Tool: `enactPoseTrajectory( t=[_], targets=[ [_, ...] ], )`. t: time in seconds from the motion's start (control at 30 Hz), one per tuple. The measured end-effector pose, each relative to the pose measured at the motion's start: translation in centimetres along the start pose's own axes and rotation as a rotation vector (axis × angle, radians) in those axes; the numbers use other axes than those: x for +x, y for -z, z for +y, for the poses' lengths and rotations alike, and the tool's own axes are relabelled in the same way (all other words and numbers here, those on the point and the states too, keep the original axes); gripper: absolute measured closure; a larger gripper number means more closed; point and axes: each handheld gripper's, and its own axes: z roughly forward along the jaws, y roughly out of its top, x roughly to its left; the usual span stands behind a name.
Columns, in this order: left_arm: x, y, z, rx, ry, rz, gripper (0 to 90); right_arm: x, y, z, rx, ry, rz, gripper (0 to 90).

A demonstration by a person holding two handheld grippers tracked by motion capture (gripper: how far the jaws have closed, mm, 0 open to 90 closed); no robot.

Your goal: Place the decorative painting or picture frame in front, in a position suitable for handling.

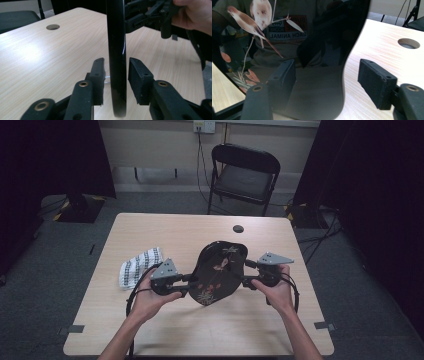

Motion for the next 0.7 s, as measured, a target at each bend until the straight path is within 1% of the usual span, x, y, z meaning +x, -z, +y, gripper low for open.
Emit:
enactPoseTrajectory(
  t=[0.03, 0.07, 0.1, 0.13, 0.17, 0.2, 0.23, 0.27, 0.3, 0.37, 0.4, 0.43, 0.53, 0.57, 0.63, 0.7],
  targets=[
    [-0.1, -0.1, -0.1, 0.008, -0.011, 0.025, 62.4, 0.0, -0.2, 0.0, 0.005, 0.007, 0.004, 30.9],
    [-0.1, -0.1, -0.1, 0.008, -0.011, 0.025, 60.4, 0.0, -0.2, 0.0, 0.005, 0.007, 0.004, 30.9],
    [-0.1, -0.2, -0.2, 0.022, -0.015, 0.033, 60.4, 0.0, -0.5, -0.1, 0.011, 0.002, 0.021, 30.9],
    [0.0, -0.3, -0.3, 0.028, -0.013, 0.03, 61.8, 0.1, -0.7, -0.1, 0.023, 0.004, 0.039, 31.1],
    [0.0, -0.3, -0.3, 0.028, -0.013, 0.03, 62.8, 0.1, -0.7, -0.1, 0.023, 0.004, 0.039, 31.1],
    [0.1, -0.4, -0.3, 0.024, -0.014, 0.032, 62.8, 0.2, -0.8, -0.1, 0.024, 0.005, 0.043, 33.4],
    [0.1, -0.3, -0.3, 0.023, -0.019, 0.031, 65.1, 0.3, -0.7, -0.1, 0.017, 0.013, 0.05, 35.1],
    [0.1, -0.2, -0.3, 0.017, -0.017, 0.04, 65.9, 0.4, -0.7, -0.1, 0.021, 0.024, 0.045, 35.9],
    [0.0, 0.0, -0.3, 0.018, -0.033, 0.045, 70.4, 0.6, -0.5, -0.1, 0.03, 0.05, 0.044, 36.9],
    [0.0, 0.1, -0.3, 0.024, -0.034, 0.052, 70.1, 0.7, -0.4, -0.1, 0.033, 0.056, 0.043, 38.1],
    [0.1, 0.3, -0.4, 0.016, -0.023, 0.058, 68.8, 0.8, -0.3, -0.2, 0.035, 0.068, 0.037, 38.4],
    [0.4, 0.5, -0.6, 0.012, -0.003, 0.069, 65.8, 1.0, -0.2, -0.3, 0.035, 0.068, 0.037, 38.6],
    [0.7, 0.9, -0.8, 0.01, 0.004, 0.08, 64.6, 1.0, 0.1, -0.4, 0.025, 0.046, 0.052, 39.3],
    [0.8, 1.0, -0.9, 0.009, 0.007, 0.079, 64.6, 1.2, 0.2, -0.5, 0.016, 0.039, 0.057, 39.3],
    [1.1, 1.2, -1.2, 0.013, 0.018, 0.079, 64.6, 1.4, 0.3, -0.6, -0.02, 0.021, 0.054, 39.4],
    [1.2, 1.3, -1.5, 0.02, 0.018, 0.085, 64.6, 1.5, 0.4, -0.7, -0.031, 0.01, 0.057, 38.6]
  ],
)
